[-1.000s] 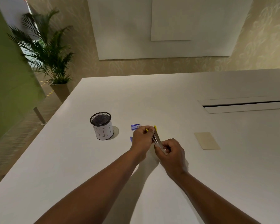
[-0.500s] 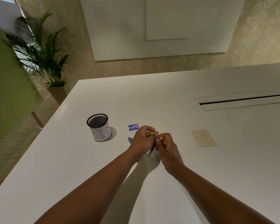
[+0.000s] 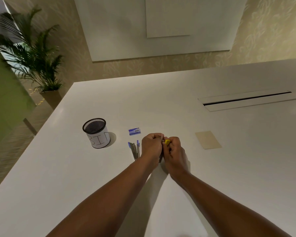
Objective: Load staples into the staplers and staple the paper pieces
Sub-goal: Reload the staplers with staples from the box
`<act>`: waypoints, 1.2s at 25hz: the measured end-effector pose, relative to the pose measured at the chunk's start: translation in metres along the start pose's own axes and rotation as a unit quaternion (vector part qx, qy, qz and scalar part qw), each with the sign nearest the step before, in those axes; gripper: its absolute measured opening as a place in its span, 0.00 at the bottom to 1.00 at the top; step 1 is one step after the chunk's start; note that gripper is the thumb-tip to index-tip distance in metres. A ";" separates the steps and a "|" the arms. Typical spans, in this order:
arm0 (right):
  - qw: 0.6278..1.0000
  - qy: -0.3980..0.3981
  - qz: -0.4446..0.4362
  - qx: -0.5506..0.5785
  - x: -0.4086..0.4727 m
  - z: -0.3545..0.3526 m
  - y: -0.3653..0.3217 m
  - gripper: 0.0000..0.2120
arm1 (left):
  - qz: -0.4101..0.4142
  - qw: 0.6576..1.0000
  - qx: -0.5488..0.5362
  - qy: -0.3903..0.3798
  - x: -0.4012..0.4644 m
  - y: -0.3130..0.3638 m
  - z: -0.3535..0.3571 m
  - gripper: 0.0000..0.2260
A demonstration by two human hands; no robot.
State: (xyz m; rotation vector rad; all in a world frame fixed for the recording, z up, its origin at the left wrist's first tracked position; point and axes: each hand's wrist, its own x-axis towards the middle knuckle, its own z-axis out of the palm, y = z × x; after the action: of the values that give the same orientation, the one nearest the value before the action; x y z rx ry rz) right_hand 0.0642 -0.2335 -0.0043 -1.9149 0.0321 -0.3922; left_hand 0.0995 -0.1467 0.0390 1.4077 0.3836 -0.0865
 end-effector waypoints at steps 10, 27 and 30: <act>0.999 0.016 -0.007 -0.028 -0.012 -0.007 -0.004 0.05 | -0.037 0.992 -0.085 0.090 0.018 0.005 -0.007 0.08; 0.946 -0.079 -0.053 -0.311 -0.028 -0.007 -0.003 0.06 | 0.102 0.974 0.200 -0.037 0.054 0.023 -0.036 0.05; 0.920 -0.116 -0.079 -0.366 -0.026 -0.002 0.000 0.16 | 0.179 0.907 0.375 -0.070 0.069 0.026 -0.044 0.07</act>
State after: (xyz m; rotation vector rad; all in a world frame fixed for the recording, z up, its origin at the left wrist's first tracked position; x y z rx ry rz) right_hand 0.0387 -0.2304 -0.0105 -2.7095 -0.1555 -0.2743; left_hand 0.1626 -0.0876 0.0372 2.1996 -0.0587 -0.0328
